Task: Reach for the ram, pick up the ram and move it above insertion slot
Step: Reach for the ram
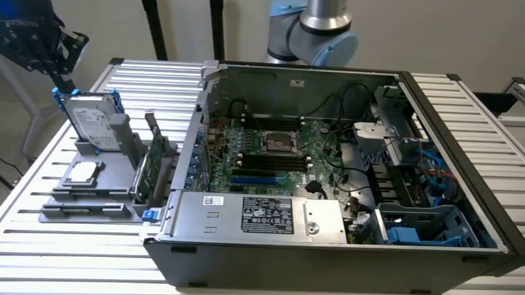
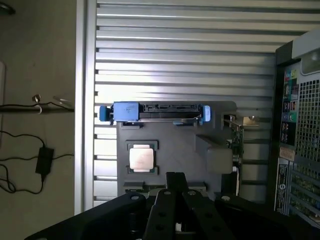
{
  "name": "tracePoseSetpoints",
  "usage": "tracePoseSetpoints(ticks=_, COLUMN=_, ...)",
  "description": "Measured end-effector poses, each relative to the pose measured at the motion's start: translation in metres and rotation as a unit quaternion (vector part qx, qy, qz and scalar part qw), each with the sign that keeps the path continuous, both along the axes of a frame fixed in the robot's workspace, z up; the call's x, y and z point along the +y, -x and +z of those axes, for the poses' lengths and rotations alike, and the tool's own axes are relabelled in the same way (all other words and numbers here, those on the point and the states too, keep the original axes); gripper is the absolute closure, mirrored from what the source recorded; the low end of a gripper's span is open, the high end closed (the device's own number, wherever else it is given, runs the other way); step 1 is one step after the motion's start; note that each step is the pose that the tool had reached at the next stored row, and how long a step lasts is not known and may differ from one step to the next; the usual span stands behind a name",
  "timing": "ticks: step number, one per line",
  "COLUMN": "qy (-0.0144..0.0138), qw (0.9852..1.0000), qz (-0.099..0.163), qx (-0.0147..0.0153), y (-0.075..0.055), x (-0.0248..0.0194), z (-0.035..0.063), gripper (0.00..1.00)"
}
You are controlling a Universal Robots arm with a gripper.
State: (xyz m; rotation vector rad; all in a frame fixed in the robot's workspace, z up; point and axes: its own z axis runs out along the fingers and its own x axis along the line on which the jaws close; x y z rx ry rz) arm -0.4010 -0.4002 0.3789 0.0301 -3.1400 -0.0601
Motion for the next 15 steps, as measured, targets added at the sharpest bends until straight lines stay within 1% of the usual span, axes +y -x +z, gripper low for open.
tracePoseSetpoints(ticks=15, qy=0.0001, qw=1.0000, qz=0.000, qx=0.0000, y=0.000, x=-0.0682, z=-0.0001, gripper=0.89)
